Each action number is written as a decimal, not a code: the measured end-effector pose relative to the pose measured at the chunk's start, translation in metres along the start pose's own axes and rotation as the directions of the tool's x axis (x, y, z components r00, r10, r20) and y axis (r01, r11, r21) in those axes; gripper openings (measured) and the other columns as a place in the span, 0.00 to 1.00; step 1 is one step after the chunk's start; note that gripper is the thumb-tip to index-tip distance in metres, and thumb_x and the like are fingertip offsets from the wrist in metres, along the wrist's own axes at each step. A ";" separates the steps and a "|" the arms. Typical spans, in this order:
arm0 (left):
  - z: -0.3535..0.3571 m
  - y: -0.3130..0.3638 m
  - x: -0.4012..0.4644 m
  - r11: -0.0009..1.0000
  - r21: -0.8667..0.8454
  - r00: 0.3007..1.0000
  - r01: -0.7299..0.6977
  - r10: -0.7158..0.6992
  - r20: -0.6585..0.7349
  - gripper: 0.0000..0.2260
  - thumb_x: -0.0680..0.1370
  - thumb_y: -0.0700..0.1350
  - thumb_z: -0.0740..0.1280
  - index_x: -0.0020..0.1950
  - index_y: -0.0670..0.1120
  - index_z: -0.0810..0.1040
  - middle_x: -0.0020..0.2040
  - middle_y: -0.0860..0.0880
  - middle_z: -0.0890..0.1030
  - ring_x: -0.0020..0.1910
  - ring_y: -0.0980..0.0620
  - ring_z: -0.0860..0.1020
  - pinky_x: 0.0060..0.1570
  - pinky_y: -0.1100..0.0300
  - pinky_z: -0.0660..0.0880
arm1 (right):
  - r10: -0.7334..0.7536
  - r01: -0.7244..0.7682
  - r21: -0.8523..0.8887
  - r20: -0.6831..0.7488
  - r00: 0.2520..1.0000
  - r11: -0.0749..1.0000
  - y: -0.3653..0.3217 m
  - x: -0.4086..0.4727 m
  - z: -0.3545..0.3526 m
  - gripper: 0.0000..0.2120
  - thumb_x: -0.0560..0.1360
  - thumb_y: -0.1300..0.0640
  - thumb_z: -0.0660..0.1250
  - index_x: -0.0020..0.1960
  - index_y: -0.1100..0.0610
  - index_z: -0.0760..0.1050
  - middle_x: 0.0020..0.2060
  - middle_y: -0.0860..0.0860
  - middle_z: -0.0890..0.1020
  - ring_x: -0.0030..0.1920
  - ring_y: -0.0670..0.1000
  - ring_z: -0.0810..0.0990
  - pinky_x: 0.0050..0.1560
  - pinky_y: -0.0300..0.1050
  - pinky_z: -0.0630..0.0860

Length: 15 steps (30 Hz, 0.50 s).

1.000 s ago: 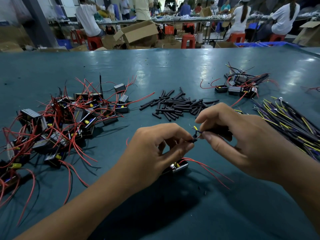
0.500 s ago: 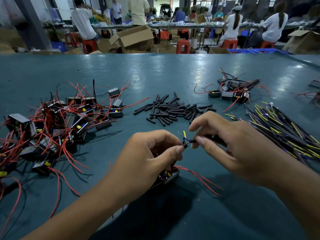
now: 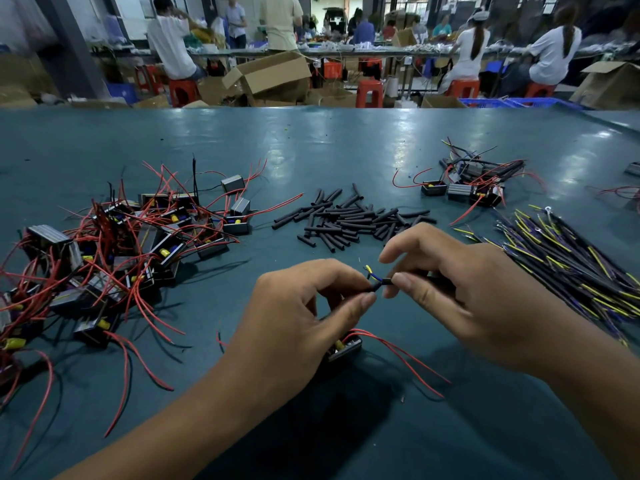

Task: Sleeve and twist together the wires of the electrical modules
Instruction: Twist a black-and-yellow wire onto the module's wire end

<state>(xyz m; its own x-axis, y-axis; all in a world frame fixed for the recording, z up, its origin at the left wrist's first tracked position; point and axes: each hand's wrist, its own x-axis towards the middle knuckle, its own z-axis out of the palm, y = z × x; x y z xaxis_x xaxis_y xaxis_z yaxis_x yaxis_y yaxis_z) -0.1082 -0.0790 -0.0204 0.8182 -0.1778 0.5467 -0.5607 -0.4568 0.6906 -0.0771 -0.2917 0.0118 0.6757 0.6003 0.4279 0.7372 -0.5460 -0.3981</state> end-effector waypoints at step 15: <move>-0.013 -0.016 0.011 0.910 -0.217 0.902 0.354 -0.271 0.337 0.03 0.78 0.46 0.72 0.51 0.51 0.84 0.44 0.50 0.86 0.38 0.49 0.80 0.39 0.60 0.76 | 0.090 -0.092 0.069 0.021 0.996 0.993 -0.003 -0.001 -0.001 0.02 0.77 0.49 0.65 0.47 0.45 0.75 0.37 0.39 0.79 0.31 0.41 0.74 0.32 0.30 0.66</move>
<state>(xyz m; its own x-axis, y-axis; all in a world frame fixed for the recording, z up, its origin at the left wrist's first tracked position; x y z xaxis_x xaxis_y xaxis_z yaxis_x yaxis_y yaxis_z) -0.0917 -0.0626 -0.0197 0.9326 -0.3300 0.1464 -0.2476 -0.2894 0.9246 -0.0802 -0.2917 0.0133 0.7393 0.5607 0.3730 0.6700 -0.5570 -0.4907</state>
